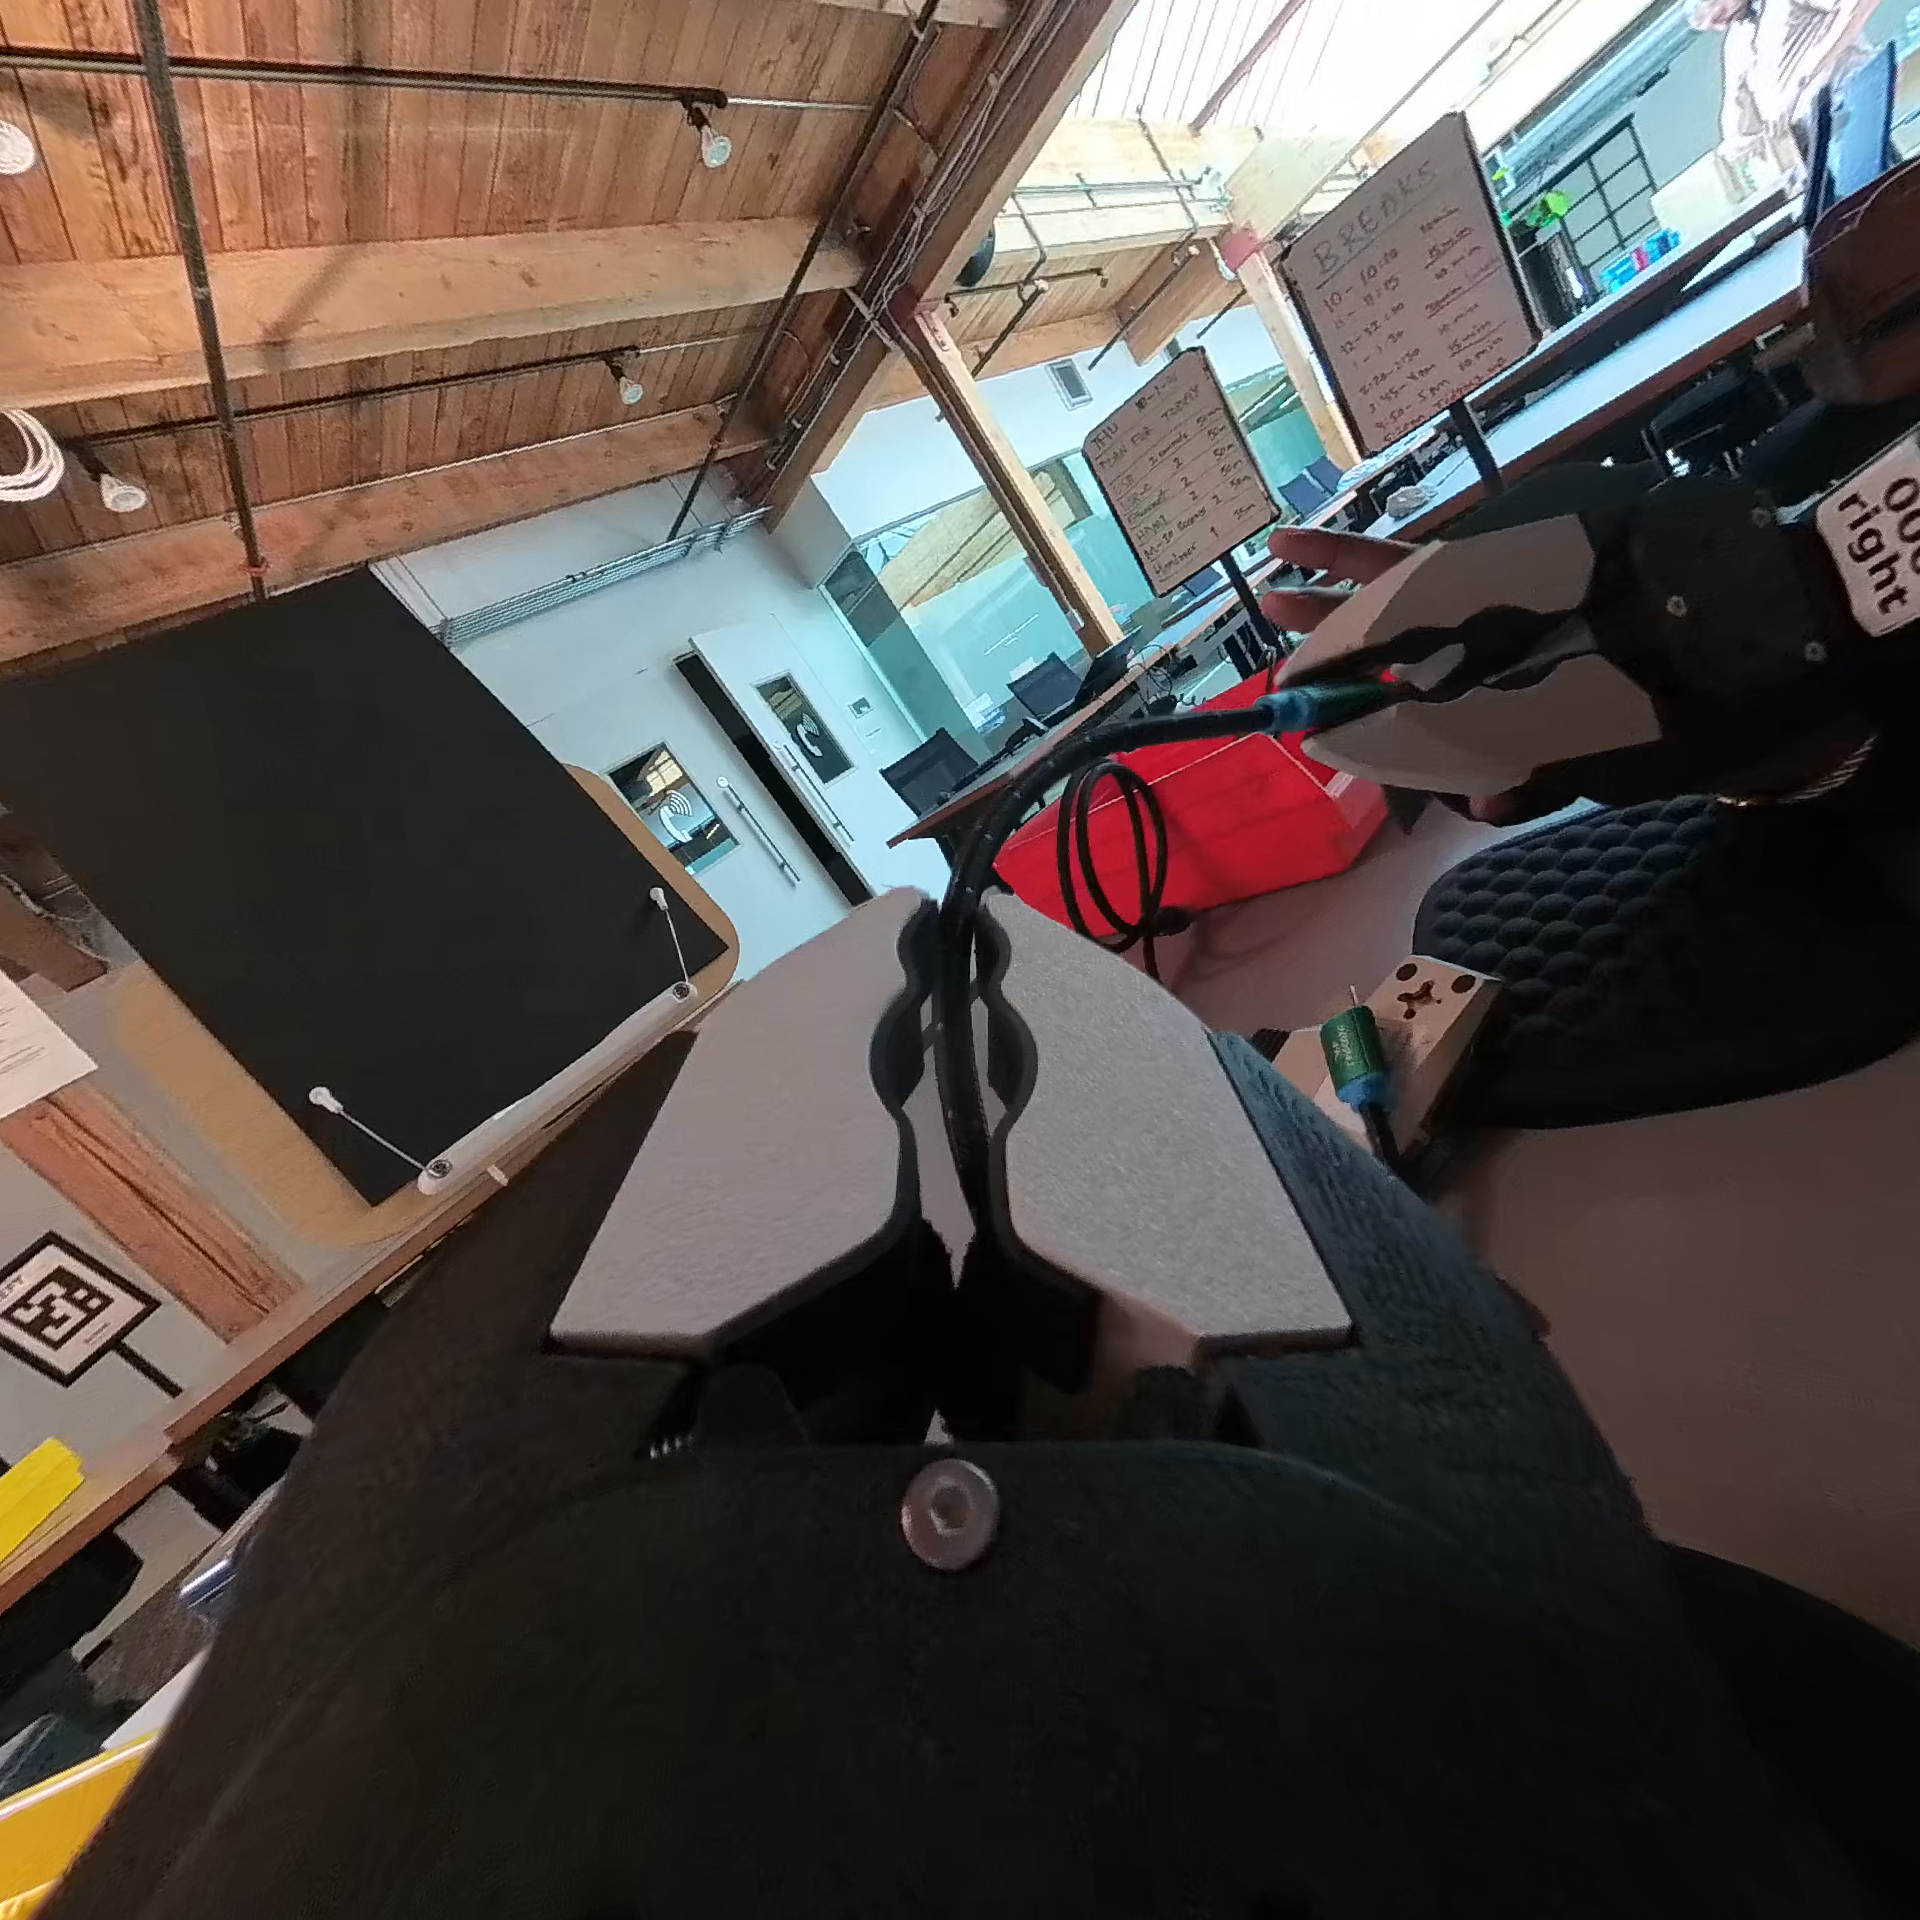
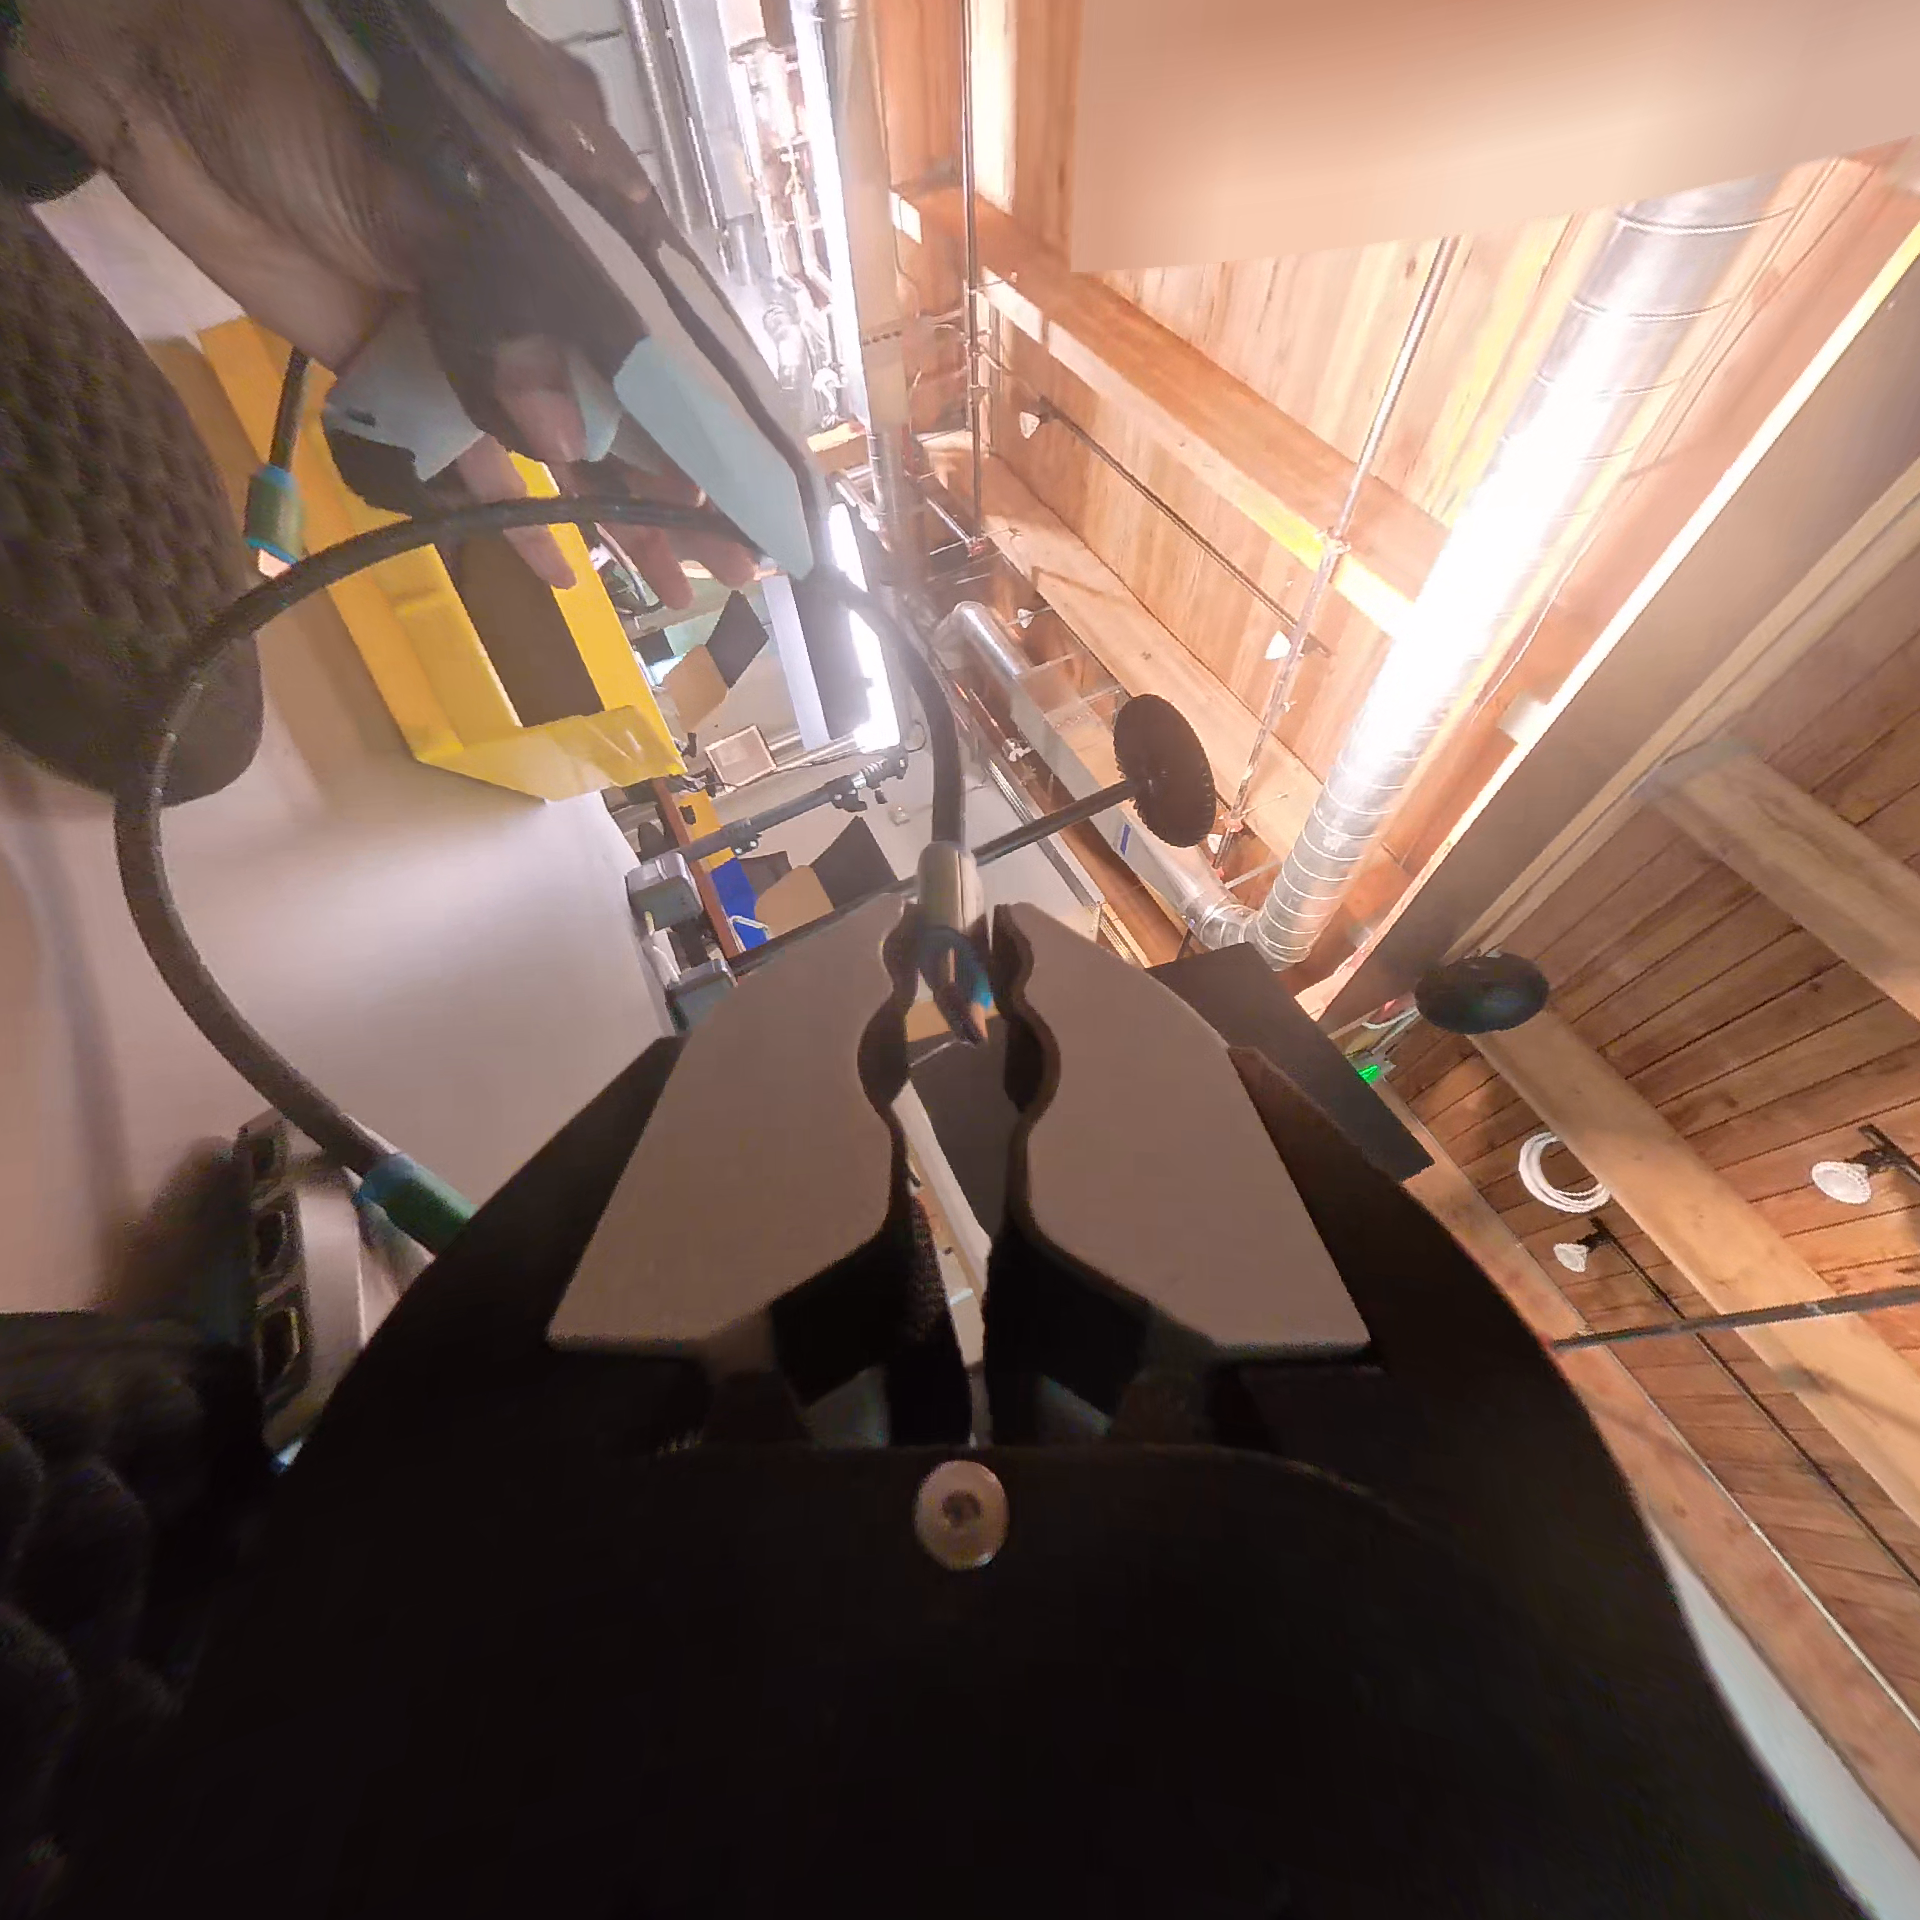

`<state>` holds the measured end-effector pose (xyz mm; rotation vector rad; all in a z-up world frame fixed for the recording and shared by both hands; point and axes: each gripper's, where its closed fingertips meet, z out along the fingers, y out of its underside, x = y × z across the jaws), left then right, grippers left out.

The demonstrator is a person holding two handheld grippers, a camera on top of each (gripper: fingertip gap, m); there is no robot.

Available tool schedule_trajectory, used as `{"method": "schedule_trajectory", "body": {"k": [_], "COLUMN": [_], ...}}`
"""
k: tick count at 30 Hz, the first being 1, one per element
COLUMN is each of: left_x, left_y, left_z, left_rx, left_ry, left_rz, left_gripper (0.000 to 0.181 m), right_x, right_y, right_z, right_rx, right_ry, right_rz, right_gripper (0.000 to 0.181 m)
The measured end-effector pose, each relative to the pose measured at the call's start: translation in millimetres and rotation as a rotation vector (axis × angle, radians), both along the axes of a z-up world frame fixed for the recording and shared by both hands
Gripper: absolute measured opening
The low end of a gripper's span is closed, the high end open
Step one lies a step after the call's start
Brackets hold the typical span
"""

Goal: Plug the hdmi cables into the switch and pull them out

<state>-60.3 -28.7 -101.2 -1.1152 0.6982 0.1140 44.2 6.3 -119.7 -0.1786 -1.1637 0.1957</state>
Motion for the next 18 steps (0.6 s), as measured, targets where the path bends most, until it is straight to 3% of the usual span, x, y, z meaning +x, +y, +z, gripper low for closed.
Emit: {"method": "schedule_trajectory", "body": {"k": [4, 6, 9, 11, 15, 18], "left_x": [2, -6, -34, -50, -35, 0], "left_y": [-12, -27, -48, -48, -15, 4], "left_z": [8, 26, 49, 51, 28, 5], "left_rx": [0.033, 0.097, 0.199, 0.212, 0.069, -0.042], "left_ry": [-0.018, -0.13, -0.328, -0.369, -0.213, -0.067], "left_rz": [-0.079, -0.156, -0.225, -0.214, -0.191, -0.288], "left_gripper": [0.016, 0.034, 0.037, 0.037, 0.051, 0.062], "right_x": [5, 12, 23, 20, -5, -26], "right_y": [2, 6, 15, 22, 33, 23], "right_z": [6, 15, 32, 39, 42, 32], "right_rx": [-0.262, -0.458, -0.752, -0.96, -1.433, -1.826], "right_ry": [-0.023, -0.003, 0.038, 0.024, -0.147, -0.413], "right_rz": [0.153, 0.292, 0.516, 0.647, 0.858, 1.015], "right_gripper": [0.013, 0.013, 0.013, 0.013, 0.012, 0.012]}}
